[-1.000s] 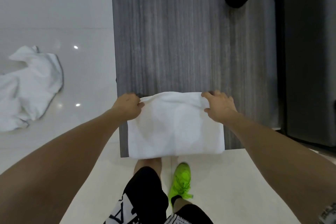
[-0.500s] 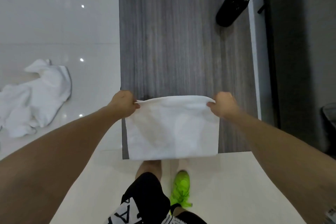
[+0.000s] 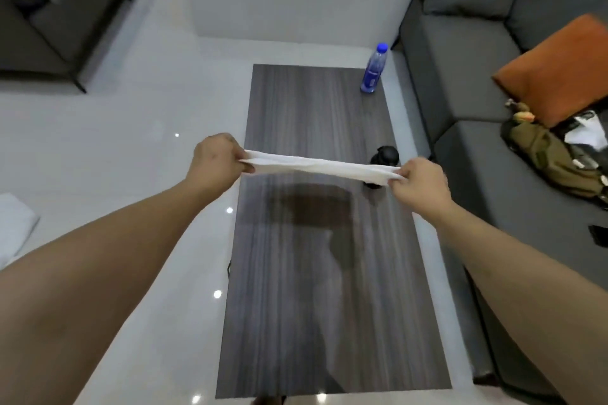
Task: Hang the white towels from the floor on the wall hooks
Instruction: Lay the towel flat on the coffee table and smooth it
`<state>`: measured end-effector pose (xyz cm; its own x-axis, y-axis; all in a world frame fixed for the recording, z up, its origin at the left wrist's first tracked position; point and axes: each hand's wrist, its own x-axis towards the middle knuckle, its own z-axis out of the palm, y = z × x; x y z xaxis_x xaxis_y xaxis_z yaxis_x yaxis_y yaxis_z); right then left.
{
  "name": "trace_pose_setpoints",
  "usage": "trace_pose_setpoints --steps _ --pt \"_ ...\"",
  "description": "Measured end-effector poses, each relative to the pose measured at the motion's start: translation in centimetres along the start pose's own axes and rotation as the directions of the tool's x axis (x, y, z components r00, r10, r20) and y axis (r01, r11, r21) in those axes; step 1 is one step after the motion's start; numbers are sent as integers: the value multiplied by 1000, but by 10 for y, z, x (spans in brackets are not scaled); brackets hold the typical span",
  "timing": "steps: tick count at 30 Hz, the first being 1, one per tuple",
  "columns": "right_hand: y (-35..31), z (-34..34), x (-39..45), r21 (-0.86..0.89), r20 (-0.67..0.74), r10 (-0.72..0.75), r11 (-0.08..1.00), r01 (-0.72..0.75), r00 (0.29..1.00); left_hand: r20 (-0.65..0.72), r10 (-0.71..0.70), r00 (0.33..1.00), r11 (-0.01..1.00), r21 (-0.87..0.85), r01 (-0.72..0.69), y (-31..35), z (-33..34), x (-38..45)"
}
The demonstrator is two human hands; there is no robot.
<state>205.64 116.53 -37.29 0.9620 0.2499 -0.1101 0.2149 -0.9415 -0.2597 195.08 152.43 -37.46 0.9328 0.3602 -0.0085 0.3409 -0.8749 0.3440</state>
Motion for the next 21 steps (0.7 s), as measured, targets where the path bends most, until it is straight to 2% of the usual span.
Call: trace_pose_setpoints --steps 2,5,9,12,15,18,21 --pt "5 1 0 -37 12 -81 996 81 997 1 90 996 996 -2 -90 -4 -2 -2" --pt "16 22 -10 -70 34 -132 989 134 991 81 273 959 959 61 -278 -17 15 -17" --pt "31 71 -46 -38 17 -135 990 136 991 149 356 923 926 80 -370 -34 56 -62" --pt "48 116 -85 41 30 -89 995 87 996 202 278 939 947 106 -303 -44 100 -107" --pt "75 174 -126 49 169 -51 998 44 984 260 152 954 973 130 -190 -55 157 -161" --pt "108 234 -177 -20 362 -143 987 161 921 409 154 900 961 148 -232 -68 221 -233" --pt "138 282 -231 -79 532 -146 972 221 834 565 108 818 958 160 -237 -76 275 -303"
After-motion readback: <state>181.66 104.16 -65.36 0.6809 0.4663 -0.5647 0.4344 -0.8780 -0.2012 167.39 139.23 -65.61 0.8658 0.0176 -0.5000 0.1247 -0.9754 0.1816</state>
